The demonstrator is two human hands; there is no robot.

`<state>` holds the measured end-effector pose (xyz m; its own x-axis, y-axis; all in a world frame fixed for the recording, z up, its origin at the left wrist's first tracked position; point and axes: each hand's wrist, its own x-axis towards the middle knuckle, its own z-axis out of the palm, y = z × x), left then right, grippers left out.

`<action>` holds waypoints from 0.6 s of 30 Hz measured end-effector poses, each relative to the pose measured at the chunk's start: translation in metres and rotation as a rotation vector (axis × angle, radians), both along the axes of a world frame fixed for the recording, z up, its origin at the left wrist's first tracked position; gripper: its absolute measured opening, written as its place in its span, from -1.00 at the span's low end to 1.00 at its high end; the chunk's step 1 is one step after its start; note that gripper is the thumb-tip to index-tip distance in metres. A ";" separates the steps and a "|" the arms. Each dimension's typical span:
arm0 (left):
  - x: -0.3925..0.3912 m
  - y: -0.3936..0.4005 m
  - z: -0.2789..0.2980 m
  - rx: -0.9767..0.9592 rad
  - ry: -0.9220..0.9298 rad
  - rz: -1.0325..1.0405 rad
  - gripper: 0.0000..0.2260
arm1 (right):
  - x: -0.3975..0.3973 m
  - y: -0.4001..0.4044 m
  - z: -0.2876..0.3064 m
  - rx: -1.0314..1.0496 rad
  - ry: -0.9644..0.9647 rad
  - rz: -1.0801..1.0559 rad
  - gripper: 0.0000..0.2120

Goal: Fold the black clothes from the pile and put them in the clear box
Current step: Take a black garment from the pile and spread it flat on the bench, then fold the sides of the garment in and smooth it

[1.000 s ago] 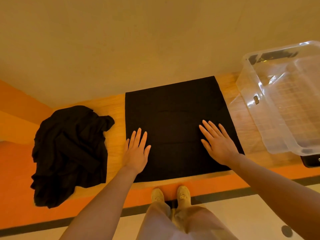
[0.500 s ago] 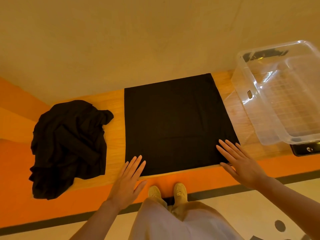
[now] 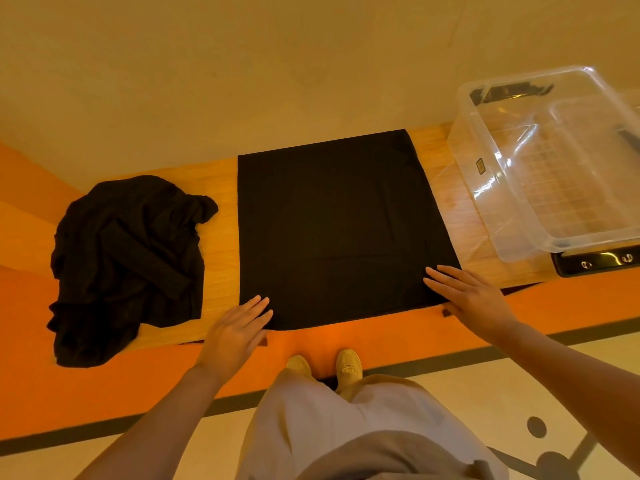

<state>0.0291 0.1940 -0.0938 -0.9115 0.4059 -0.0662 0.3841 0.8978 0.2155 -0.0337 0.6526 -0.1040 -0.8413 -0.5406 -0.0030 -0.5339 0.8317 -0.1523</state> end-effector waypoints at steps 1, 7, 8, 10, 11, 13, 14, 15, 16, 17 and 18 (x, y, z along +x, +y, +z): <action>0.001 -0.001 0.000 0.025 0.010 -0.004 -0.44 | 0.000 0.001 0.001 -0.018 0.008 0.001 -0.44; -0.001 -0.012 0.000 0.127 0.079 0.069 -0.63 | -0.001 0.009 0.012 -0.234 -0.053 -0.056 -0.66; -0.002 -0.014 0.002 0.138 0.083 0.107 -0.63 | -0.002 0.010 0.017 -0.259 -0.090 -0.091 -0.68; -0.005 -0.016 0.006 0.203 0.090 0.192 -0.67 | -0.007 0.010 0.024 -0.295 -0.159 -0.181 -0.70; -0.007 -0.015 0.010 0.268 0.081 0.256 -0.71 | -0.010 0.009 0.028 -0.311 -0.185 -0.217 -0.71; -0.010 -0.010 0.022 0.399 0.057 0.418 -0.77 | -0.014 0.004 0.032 -0.362 -0.219 -0.280 -0.73; -0.012 -0.007 0.029 0.456 0.047 0.496 -0.78 | -0.016 0.002 0.034 -0.401 -0.227 -0.318 -0.72; -0.013 -0.005 0.035 0.507 0.033 0.563 -0.79 | -0.018 0.000 0.037 -0.440 -0.232 -0.357 -0.71; -0.014 -0.003 0.040 0.552 0.018 0.613 -0.79 | -0.019 -0.001 0.039 -0.466 -0.238 -0.391 -0.70; -0.015 -0.003 0.045 0.591 0.005 0.642 -0.79 | -0.021 -0.001 0.042 -0.476 -0.244 -0.410 -0.71; -0.017 -0.004 0.048 0.618 0.004 0.650 -0.79 | -0.023 -0.001 0.044 -0.469 -0.243 -0.411 -0.73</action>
